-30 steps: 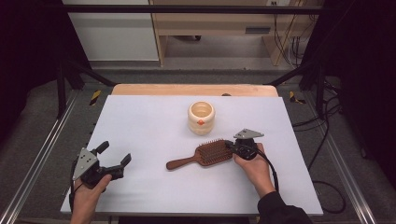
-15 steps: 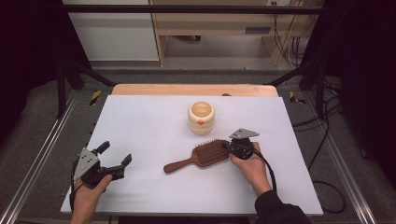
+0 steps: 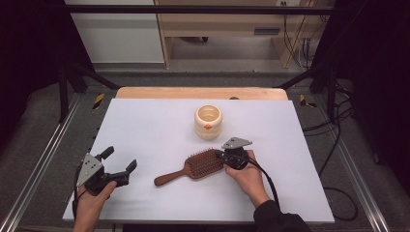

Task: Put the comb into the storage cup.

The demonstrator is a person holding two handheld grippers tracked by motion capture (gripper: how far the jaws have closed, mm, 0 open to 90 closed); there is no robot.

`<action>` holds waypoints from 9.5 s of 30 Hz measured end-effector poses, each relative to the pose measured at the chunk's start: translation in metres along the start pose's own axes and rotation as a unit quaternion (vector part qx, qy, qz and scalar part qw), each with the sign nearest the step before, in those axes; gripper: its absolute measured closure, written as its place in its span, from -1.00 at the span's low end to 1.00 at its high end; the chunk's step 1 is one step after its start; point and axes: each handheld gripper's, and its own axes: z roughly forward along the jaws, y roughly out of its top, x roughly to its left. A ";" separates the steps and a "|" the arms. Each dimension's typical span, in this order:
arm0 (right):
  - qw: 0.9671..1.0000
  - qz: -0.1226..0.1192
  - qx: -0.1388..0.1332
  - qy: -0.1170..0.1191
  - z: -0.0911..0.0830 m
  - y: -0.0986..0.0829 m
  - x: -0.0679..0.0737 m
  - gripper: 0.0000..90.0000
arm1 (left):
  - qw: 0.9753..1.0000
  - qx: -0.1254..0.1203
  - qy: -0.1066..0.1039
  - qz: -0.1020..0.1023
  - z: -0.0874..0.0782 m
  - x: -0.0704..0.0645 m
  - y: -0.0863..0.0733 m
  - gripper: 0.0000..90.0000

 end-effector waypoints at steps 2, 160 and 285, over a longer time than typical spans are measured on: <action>1.000 -0.006 0.001 0.007 0.002 0.002 0.006 1.00 | 1.000 0.002 -0.001 0.000 0.000 0.000 0.000 -0.93; 0.986 0.066 -0.132 -0.071 -0.115 -0.061 -0.037 -0.86 | 0.913 0.346 -0.169 0.132 0.075 -0.094 0.031 -0.88; 0.982 0.091 -0.167 0.021 -0.085 -0.038 0.001 -0.86 | 0.943 0.252 -0.147 0.159 0.078 -0.100 0.015 0.61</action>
